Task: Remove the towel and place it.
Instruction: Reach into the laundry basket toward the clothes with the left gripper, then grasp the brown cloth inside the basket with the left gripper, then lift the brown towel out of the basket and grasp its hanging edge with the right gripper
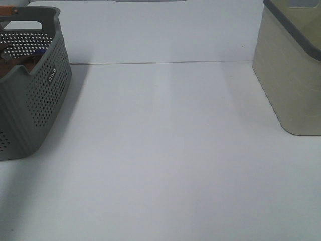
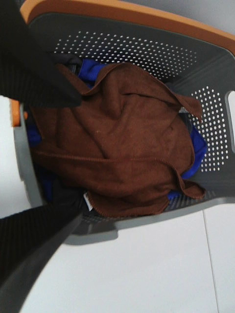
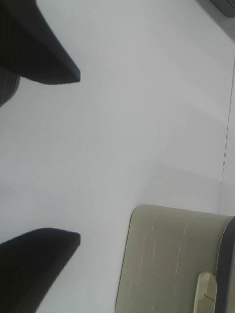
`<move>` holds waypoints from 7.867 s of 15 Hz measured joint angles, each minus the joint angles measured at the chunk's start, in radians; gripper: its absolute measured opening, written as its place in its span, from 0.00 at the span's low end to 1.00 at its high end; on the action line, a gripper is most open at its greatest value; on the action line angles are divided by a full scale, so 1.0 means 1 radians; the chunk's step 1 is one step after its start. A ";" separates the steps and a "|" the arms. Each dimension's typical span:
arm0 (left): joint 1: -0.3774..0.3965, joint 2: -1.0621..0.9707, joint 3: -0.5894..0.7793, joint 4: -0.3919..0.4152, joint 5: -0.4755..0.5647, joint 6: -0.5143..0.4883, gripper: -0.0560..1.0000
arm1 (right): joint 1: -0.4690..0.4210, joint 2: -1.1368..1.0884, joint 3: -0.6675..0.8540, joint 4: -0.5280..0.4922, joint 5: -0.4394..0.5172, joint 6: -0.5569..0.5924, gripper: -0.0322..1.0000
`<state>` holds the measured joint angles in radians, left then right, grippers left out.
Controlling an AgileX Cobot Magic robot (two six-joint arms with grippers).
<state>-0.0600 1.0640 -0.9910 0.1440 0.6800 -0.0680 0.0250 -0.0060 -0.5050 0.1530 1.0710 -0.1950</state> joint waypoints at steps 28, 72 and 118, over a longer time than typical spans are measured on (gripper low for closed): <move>0.036 1.253 -1.035 0.449 0.177 -0.166 0.59 | 0.000 0.000 0.000 -0.002 0.000 0.000 0.78; -0.231 0.689 -1.045 0.234 0.106 0.000 0.05 | 0.000 -0.001 0.000 -0.009 0.000 0.000 0.78; -0.668 0.672 -1.045 -0.007 -0.049 0.092 0.05 | 0.602 1.689 -0.461 1.430 -1.033 -1.229 0.46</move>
<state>-0.7280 1.7360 -2.0360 0.1370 0.6310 0.0240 0.6270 1.6830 -0.9660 1.5830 0.0380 -1.4240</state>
